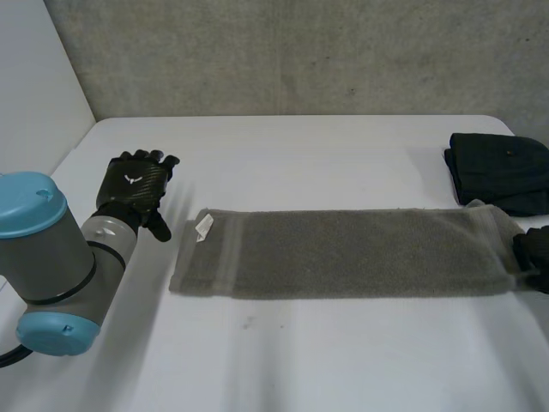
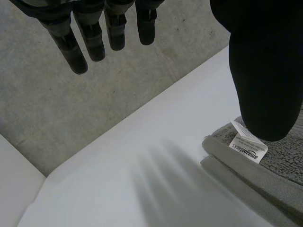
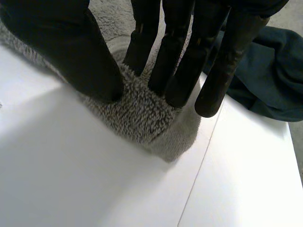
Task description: Fold the laundry.
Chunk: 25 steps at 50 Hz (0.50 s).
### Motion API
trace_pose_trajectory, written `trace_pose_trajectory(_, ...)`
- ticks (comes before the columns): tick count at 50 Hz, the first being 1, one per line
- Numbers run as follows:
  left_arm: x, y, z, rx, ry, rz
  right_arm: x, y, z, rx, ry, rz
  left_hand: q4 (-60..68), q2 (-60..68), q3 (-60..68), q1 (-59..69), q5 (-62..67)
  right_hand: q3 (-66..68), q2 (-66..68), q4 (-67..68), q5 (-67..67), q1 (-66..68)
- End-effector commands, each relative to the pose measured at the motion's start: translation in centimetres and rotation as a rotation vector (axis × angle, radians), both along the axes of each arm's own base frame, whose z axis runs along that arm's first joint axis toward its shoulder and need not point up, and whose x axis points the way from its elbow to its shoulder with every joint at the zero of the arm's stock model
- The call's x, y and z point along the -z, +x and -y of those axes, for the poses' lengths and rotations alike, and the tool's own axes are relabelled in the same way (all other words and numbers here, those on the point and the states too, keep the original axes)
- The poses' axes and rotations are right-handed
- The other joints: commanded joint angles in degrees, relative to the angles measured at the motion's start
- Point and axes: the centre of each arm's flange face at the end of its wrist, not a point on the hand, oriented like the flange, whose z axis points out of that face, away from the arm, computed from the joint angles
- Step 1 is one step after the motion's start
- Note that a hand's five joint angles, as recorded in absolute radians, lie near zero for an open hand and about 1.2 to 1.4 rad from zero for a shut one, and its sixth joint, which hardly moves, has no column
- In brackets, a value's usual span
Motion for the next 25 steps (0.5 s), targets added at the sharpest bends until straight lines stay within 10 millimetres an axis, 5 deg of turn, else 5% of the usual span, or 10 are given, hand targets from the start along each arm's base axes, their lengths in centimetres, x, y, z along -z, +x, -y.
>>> trace_pose_trajectory(1,0.0,0.0,0.0,-0.001,0.0,0.0,-0.2,-1.1,0.6,0.041,-0.031,-0.025,-0.39,-0.52,-0.96,0.4,-1.34,16.76,16.81,17.15,19.08,26.87)
trace_pose_trajectory(7,0.0,0.0,-0.1,0.001,0.002,0.001,-1.2,-2.4,1.1,0.136,-0.097,-0.102,-0.39,-0.52,-0.96,0.4,-1.34,16.76,16.81,17.15,19.08,26.87)
trace_pose_trajectory(15,-0.1,0.0,-0.1,-0.001,-0.001,0.0,-5.1,-1.9,1.0,0.157,-0.224,-0.166,-0.39,-0.52,-0.96,0.4,-1.34,16.76,16.81,17.15,19.08,26.87)
trace_pose_trajectory(21,-0.1,0.0,-0.1,-0.002,-0.002,-0.002,-9.4,5.6,-0.3,-0.06,-0.378,-0.156,-0.39,-0.52,-0.96,0.4,-1.34,16.76,16.81,17.15,19.08,26.87)
trace_pose_trajectory(25,-0.2,0.0,-0.1,-0.004,-0.005,-0.003,-10.3,9.3,-1.3,-0.178,-0.43,-0.15,-0.39,-0.52,-0.96,0.4,-1.34,16.76,16.81,17.15,19.08,26.87)
